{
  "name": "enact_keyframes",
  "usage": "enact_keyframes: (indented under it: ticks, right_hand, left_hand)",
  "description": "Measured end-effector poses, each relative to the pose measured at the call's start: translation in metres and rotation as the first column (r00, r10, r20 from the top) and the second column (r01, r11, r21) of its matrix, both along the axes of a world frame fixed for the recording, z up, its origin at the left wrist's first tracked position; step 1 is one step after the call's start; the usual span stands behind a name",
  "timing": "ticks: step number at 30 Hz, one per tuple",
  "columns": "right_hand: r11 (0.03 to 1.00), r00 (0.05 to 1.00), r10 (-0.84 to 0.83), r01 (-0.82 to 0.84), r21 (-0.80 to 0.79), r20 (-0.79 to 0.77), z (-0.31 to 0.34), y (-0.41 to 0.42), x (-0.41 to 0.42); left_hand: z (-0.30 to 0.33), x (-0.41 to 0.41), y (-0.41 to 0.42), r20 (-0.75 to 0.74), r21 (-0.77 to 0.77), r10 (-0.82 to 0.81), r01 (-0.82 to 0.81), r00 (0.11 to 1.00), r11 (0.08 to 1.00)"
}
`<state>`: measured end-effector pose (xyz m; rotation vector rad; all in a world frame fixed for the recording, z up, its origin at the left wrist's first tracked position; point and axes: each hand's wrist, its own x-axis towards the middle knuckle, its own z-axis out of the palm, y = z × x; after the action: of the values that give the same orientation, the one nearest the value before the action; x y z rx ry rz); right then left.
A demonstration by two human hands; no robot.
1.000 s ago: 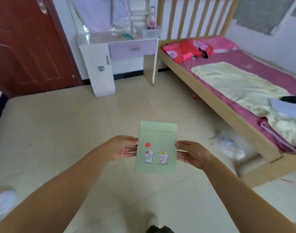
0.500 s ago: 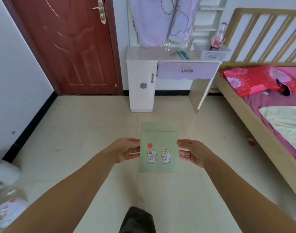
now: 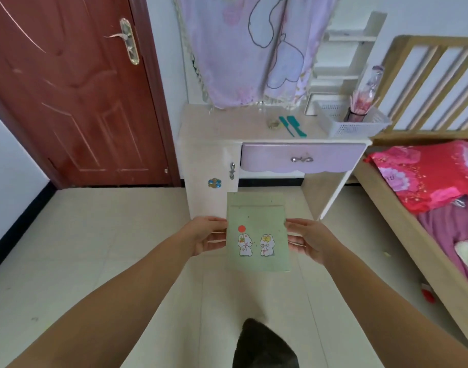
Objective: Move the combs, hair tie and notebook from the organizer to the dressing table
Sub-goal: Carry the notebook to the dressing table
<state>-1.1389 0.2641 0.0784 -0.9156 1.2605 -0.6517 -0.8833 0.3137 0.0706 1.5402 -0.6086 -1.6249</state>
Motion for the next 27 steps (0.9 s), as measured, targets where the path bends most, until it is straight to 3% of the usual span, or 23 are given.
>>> enact_keyframes:
  ticks: [12,20,27]
  right_hand:
    - [0.994,0.989,0.107,-0.106,0.009,-0.1,-0.009,-0.323,0.088]
    - [1.0,0.978,-0.006,0.006,-0.003,-0.208,-0.033,-0.5,0.162]
    - [0.999,0.887,-0.016,-0.006,-0.046,-0.461,-0.054,-0.607,0.177]
  left_hand:
    - [-0.011,0.068,-0.297,0.074,-0.007,0.076,-0.075,0.994,0.997]
    - [-0.022,0.134,-0.502,0.195,0.025,-0.04,0.036,0.98,0.999]
    - [-0.046,0.129,-0.623,0.306,0.102,-0.103,0.075,0.946,0.992]
